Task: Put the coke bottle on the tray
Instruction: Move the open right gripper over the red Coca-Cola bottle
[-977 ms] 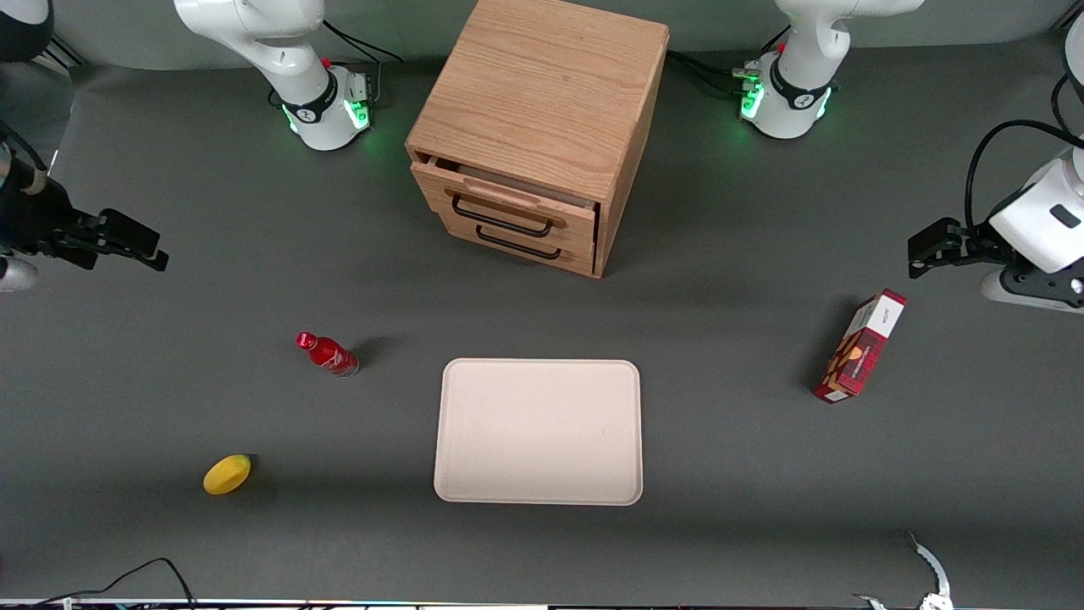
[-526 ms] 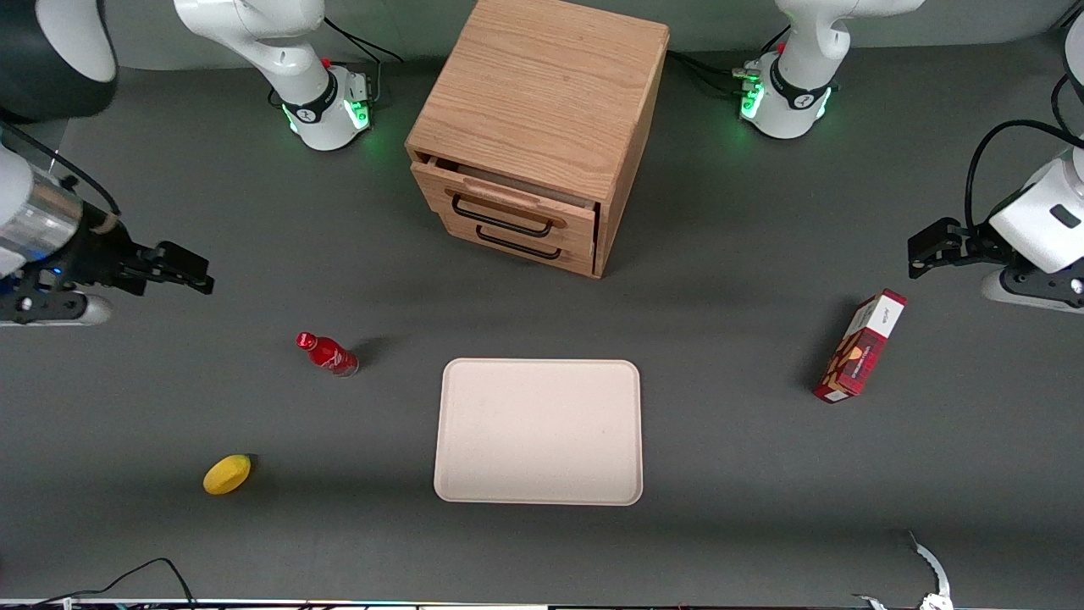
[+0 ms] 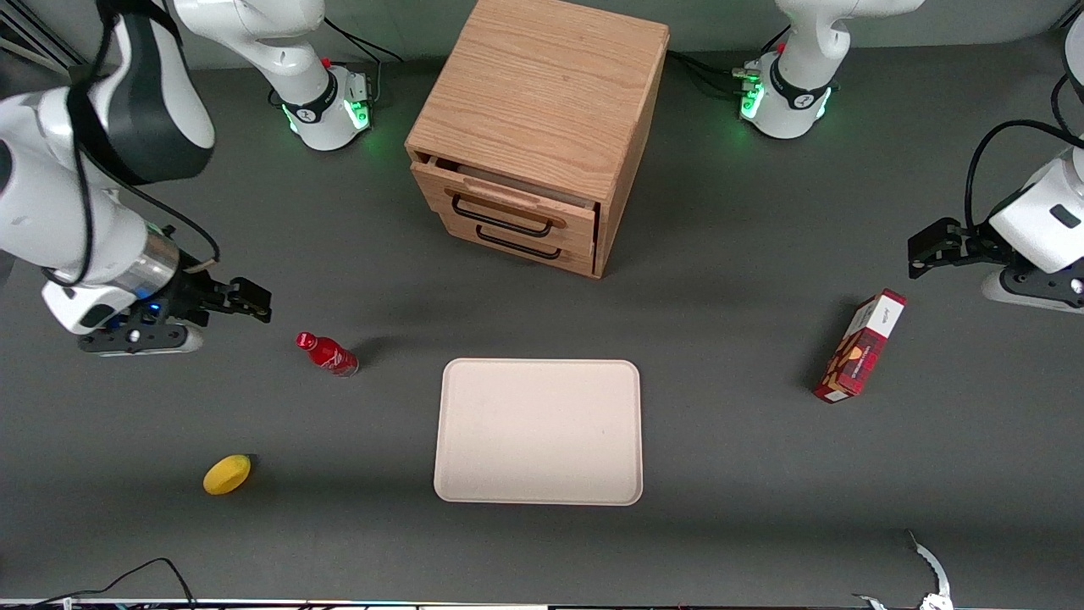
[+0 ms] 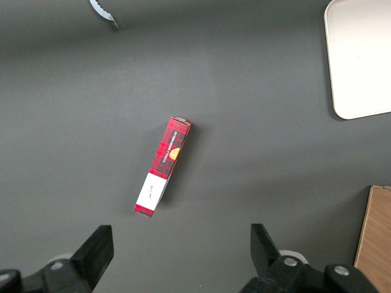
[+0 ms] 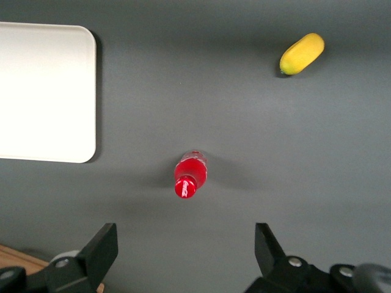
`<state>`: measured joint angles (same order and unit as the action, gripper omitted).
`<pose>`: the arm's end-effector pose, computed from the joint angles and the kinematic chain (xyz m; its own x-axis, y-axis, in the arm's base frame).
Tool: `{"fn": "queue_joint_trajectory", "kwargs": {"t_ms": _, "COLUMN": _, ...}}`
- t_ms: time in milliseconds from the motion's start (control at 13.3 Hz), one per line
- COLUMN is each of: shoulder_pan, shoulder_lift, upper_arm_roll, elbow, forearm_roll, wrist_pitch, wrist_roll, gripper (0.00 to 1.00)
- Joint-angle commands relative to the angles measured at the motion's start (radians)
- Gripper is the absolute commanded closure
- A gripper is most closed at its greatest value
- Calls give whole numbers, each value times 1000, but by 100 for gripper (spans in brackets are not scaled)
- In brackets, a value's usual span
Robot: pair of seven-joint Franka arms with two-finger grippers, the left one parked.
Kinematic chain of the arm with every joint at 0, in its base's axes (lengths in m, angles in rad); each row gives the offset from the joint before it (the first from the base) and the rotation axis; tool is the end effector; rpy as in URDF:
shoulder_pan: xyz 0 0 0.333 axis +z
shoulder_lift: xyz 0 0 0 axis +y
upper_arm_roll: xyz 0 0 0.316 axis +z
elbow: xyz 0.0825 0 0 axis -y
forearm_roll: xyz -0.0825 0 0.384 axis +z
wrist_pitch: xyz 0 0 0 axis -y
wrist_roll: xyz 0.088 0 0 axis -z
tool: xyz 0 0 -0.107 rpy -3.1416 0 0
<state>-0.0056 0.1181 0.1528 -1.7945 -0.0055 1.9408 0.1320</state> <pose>0.5934 0.0843 0.4824 0.9995 0.0156 0.0276 0.0160 -0.9997 -0.0165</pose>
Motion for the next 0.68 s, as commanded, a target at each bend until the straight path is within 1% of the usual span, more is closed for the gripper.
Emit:
{"fn": "queue_joint_trajectory", "kwargs": {"t_ms": 0, "shoulder_pan": -1, "shoulder_lift": -32, "upper_arm_roll": 8, "elbow": -121, "forearm_roll": -16, "wrist_pitch": 116, "wrist_roll": -12, "gripper": 1}}
{"fn": "queue_joint_trajectory", "kwargs": {"t_ms": 451, "shoulder_pan": -1, "shoulder_lift": -28, "upper_arm_roll": 28, "elbow": -276, "forearm_roll": -18, "wrist_pitch": 334, "wrist_roll": -11, "gripper": 2}}
{"fn": "queue_joint_trajectory", "kwargs": {"t_ms": 601, "shoulder_pan": -1, "shoulder_lift": -21, "upper_arm_roll": 34, "elbow": -318, "forearm_roll": -50, "wrist_pitch": 394, "wrist_roll": -11, "gripper": 2}}
